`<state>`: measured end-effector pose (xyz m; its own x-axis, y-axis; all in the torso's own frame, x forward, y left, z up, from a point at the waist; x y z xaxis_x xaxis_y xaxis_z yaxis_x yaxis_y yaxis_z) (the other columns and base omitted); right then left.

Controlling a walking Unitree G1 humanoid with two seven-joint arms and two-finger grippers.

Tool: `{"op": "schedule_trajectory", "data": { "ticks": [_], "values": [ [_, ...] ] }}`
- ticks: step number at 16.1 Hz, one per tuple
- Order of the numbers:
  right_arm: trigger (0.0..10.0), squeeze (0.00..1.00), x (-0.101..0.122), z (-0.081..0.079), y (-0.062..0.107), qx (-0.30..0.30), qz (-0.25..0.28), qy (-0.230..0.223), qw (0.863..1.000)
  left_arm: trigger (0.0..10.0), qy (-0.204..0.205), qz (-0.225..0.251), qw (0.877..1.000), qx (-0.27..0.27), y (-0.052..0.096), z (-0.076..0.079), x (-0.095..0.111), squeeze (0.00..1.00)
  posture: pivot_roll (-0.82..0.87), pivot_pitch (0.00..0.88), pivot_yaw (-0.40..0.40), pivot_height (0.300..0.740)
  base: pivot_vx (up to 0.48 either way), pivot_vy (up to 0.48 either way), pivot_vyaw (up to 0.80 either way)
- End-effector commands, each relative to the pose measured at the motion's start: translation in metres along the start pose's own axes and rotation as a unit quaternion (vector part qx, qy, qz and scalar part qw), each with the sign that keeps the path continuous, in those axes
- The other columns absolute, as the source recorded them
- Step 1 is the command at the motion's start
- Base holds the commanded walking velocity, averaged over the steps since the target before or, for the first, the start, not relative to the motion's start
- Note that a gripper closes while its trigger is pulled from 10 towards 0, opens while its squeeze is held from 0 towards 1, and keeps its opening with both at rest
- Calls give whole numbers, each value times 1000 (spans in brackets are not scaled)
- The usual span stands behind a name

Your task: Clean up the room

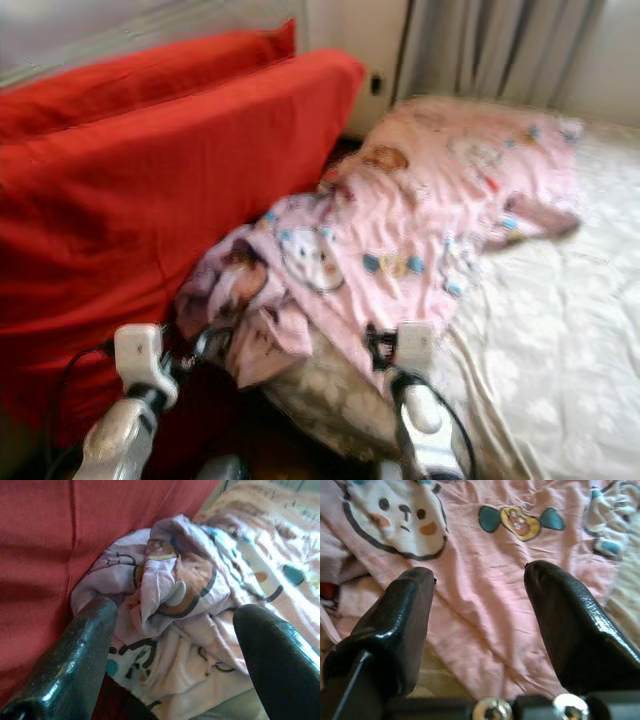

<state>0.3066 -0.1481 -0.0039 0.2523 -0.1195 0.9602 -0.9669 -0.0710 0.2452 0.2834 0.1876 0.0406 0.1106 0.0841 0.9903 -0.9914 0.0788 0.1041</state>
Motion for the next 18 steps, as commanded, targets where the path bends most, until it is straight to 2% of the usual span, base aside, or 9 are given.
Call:
{"op": "schedule_trajectory", "data": {
  "ticks": [1, 6, 7, 10, 11, 12, 15, 18],
  "values": [
    [10000, 0, -4, 9, 2, -9, -12, 3, 1000, 10000, 8, 9, 1000, -7, -3, 6, 6, 0, -15, 43, 34, 624, 349, 0, 0],
    [10000, 0, -4, 7, -1, -3, -20, 6, 1000, 10000, 9, 10, 1000, -7, -3, 7, 6, 0, -15, 48, 34, 624, 322, 0, 0],
    [10000, 0, -14, 8, 1, -4, -55, 25, 998, 10000, 9, 8, 1000, -9, -3, 8, 6, 0, -15, 52, 36, 624, 0, 0, 0],
    [10000, 0, -26, 10, 1, -16, -98, 7, 995, 10000, 9, 6, 1000, -11, -3, 9, 6, 0, -7, 56, 39, 624, 0, 0, 0],
    [10000, 949, -33, 8, 3, -18, -121, -18, 992, 10000, 9, 6, 1000, -12, -2, 10, 5, 0, -2, 57, 41, 624, 0, 0, 0],
    [10000, 1000, -37, 7, 3, -20, -131, -38, 990, 10000, 9, 6, 1000, -13, -2, 10, 6, 0, 3, 59, 43, 624, 0, 0, 0],
    [10000, 1000, -45, 5, 5, -28, -157, -71, 985, 10000, 7, 5, 1000, -14, 0, 10, 7, 0, 14, 67, 50, 624, 0, 0, 0],
    [10000, 1000, -45, 4, 4, -29, -165, -79, 983, 10000, 6, 4, 1000, -15, 2, 9, 7, 0, 20, 75, 54, 624, 0, 0, 0]
  ]
}}
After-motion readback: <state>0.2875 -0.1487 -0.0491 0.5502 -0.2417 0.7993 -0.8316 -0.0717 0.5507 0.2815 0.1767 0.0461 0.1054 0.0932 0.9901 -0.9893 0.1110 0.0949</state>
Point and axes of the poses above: a point about 5 cm out from each wrist's last joint towards the gripper, its own y axis pointing back from the gripper into the wrist, its own x axis along the axis of the wrist's last joint, z = x × y, the point moved 3 cm from there along -y, pointing out of the wrist towards the gripper, and after that the axes turned 1 degree about -y, right-handed, at the moved point
